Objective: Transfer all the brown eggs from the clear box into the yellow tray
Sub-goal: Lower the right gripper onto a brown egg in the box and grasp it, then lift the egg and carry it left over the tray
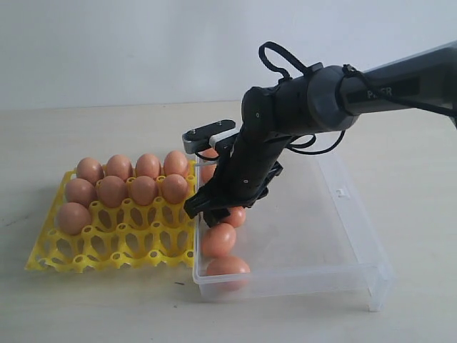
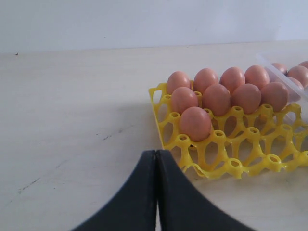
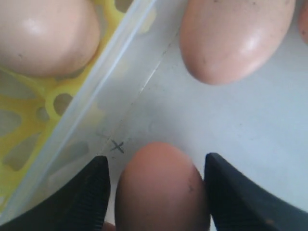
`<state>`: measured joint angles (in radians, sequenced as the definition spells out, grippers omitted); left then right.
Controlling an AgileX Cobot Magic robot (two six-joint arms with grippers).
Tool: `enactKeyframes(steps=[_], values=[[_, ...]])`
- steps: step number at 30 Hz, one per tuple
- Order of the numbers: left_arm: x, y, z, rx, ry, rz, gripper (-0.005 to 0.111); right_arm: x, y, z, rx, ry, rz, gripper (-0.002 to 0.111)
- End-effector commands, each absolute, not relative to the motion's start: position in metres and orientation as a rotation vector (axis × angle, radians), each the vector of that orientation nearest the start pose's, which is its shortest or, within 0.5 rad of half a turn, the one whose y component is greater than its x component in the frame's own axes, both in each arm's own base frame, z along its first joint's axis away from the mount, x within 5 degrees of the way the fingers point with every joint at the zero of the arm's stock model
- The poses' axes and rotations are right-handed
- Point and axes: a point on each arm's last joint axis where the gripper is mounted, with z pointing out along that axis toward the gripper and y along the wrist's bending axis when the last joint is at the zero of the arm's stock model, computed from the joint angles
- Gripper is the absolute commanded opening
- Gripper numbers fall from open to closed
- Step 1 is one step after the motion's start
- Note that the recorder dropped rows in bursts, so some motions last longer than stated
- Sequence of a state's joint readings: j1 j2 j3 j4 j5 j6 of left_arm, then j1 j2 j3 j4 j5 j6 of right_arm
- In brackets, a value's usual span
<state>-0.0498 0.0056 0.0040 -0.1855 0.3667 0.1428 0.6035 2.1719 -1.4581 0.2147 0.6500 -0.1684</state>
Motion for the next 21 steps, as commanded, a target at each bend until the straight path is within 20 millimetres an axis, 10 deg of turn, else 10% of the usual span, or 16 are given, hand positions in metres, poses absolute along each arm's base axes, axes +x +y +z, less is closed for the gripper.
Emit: enactKeyframes(steps=[1, 7, 11, 16, 21], values=[[0.053, -0.008, 0.182, 0.061, 1.835, -0.116, 0.0, 0.354, 0.258, 0.121, -0.882, 2.701, 0.306, 0.056], [0.053, -0.008, 0.182, 0.061, 1.835, -0.116, 0.0, 0.356, 0.259, 0.122, -0.87, 2.676, 0.309, 0.049], [0.053, -0.008, 0.182, 0.061, 1.835, -0.116, 0.0, 0.357, 0.259, 0.122, -0.877, 2.665, 0.307, 0.0], [0.053, -0.008, 0.182, 0.061, 1.835, -0.116, 0.0, 0.355, 0.253, 0.133, -0.865, 2.575, 0.287, 0.0], [0.053, -0.008, 0.182, 0.061, 1.835, -0.116, 0.0, 0.332, 0.233, 0.191, -0.684, 2.282, 0.348, 0.0]])
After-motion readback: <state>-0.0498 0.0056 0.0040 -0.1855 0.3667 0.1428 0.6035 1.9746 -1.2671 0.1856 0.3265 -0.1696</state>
